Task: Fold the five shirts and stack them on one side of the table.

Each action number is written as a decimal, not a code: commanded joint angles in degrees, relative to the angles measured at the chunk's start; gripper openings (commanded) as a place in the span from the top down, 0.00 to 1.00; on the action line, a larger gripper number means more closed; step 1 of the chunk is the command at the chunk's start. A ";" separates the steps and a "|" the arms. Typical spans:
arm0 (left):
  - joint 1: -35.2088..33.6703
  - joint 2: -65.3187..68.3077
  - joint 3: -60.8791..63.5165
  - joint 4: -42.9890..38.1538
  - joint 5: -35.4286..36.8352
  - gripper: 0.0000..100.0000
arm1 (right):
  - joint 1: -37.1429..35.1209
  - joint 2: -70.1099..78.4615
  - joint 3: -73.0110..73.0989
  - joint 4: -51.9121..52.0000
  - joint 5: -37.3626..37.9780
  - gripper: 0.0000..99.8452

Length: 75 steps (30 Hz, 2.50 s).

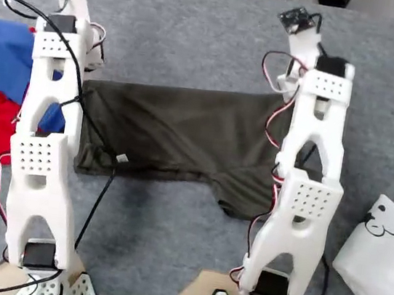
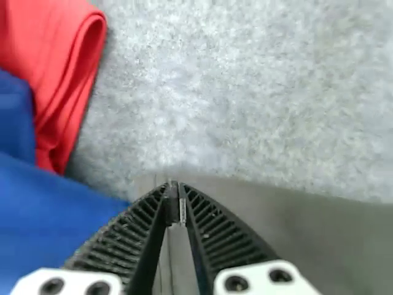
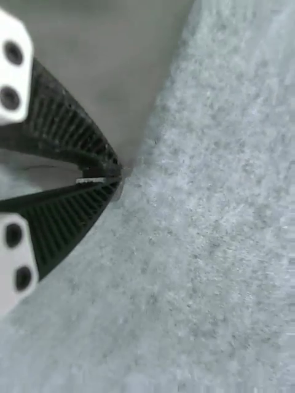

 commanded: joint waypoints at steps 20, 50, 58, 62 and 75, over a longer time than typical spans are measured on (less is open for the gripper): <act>13.01 -47.78 57.32 2.73 3.52 0.98 | -2.51 -21.32 -6.81 26.46 -2.20 0.99; 5.71 -53.85 99.69 -23.65 -1.41 0.98 | 3.82 -32.22 61.67 -17.67 3.34 0.99; 0.35 -54.20 99.78 -23.38 -6.68 0.98 | 9.80 -25.10 52.26 -14.15 7.21 0.99; -0.79 -54.46 99.08 -22.15 -8.00 0.98 | 6.64 -30.11 53.32 -12.40 7.30 0.99; 10.37 -65.63 80.70 -12.22 4.75 0.98 | -0.84 -51.56 62.46 -11.43 7.12 0.99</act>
